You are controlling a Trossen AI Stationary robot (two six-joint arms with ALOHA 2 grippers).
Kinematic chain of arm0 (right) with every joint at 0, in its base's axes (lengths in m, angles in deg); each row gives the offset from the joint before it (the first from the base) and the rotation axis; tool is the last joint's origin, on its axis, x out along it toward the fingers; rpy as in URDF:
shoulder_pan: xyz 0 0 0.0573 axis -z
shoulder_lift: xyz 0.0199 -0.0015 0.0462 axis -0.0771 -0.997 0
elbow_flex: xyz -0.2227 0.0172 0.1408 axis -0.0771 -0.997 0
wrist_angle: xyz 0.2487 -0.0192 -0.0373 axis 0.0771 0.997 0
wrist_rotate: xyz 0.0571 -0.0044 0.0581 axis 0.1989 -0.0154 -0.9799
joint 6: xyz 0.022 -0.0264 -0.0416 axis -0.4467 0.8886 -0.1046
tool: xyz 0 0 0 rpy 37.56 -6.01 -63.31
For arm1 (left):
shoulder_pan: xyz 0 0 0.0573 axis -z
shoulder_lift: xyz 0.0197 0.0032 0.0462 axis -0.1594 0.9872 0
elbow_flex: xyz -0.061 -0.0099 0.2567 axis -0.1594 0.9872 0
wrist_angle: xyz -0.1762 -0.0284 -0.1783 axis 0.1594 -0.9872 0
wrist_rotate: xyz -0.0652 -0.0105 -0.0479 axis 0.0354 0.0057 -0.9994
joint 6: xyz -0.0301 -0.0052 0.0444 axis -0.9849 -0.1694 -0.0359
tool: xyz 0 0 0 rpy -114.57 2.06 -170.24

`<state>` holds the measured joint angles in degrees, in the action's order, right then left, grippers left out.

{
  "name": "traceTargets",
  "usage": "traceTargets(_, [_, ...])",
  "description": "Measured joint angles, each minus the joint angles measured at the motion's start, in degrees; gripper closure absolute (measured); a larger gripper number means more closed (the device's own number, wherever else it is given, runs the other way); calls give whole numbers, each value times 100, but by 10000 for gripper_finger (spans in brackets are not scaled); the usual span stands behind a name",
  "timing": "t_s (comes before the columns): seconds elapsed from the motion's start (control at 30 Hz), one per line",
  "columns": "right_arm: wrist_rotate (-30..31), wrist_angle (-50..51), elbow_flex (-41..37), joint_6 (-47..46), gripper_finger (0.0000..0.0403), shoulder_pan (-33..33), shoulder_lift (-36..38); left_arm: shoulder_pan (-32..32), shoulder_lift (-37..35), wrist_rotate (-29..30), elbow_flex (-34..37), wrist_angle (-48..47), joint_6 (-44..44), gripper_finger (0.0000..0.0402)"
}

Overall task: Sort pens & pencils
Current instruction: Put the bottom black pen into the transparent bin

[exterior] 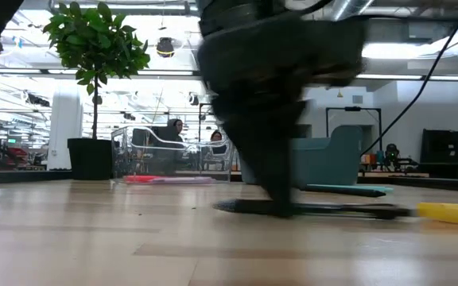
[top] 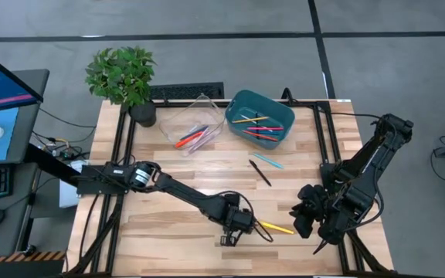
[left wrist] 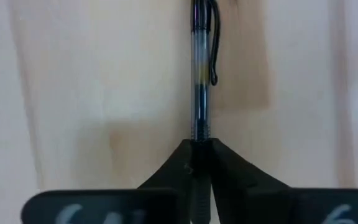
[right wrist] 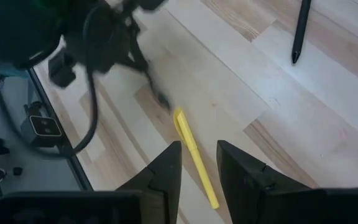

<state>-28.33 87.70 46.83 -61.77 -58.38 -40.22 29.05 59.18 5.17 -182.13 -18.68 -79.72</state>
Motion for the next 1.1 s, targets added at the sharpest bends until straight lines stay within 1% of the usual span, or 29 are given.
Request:
traceTargets(0.1, [0, 1, 0, 0, 280, 0, 0, -44, -279, 73, 56, -480, -43, 388])
traceTargets(0.13, [0, 2, 0, 0, 280, 0, 0, -66, -408, 102, 50, -486, -46, 388])
traceTargets(0.27, [2, 2, 0, 2, 280, 4, 0, -153, -1102, 516, 4, -1063, -258, 388])
traceTargets(0.37, [4, 3, 0, 2, 280, 26, 0, -257, -1501, 1324, 23, -1582, -608, 382])
traceTargets(0.5, [20, 10, 0, 9, 280, 48, 1, -677, -2223, 2542, -16, -2743, -1329, 380])
traceTargets(0.57, [33, 24, 0, 9, 280, 48, 0, -1003, -2396, 2915, 4, -3481, -1688, 381])
traceTargets(0.63, [34, 45, 0, 7, 280, 48, 0, -1408, -2569, 3088, 94, -3836, -1815, 380])
traceTargets(0.73, [39, 97, 0, 0, 280, 48, 0, -2117, -3026, 3071, 440, -3784, -1415, 379])
traceTargets(0.83, [42, 93, 0, -4, 280, 48, 0, -2859, -3320, 2897, 1072, -3289, -935, 379])
traceTargets(0.9, [44, 94, 0, -28, 280, 48, 0, -3343, -3578, 2597, 1631, -2780, -614, 379])
traceTargets(0.97, [41, 94, 0, -48, 280, 48, 0, -3765, -3860, 2033, 2244, -2023, -365, 379])
traceTargets(1.03, [22, 99, 0, -50, 280, 48, 1, -4048, -3975, 1730, 2827, -1359, -151, 379])
traceTargets(1.1, [13, 104, 0, -53, 280, 48, 2, -4230, -3980, 1495, 3243, -964, -108, 379])
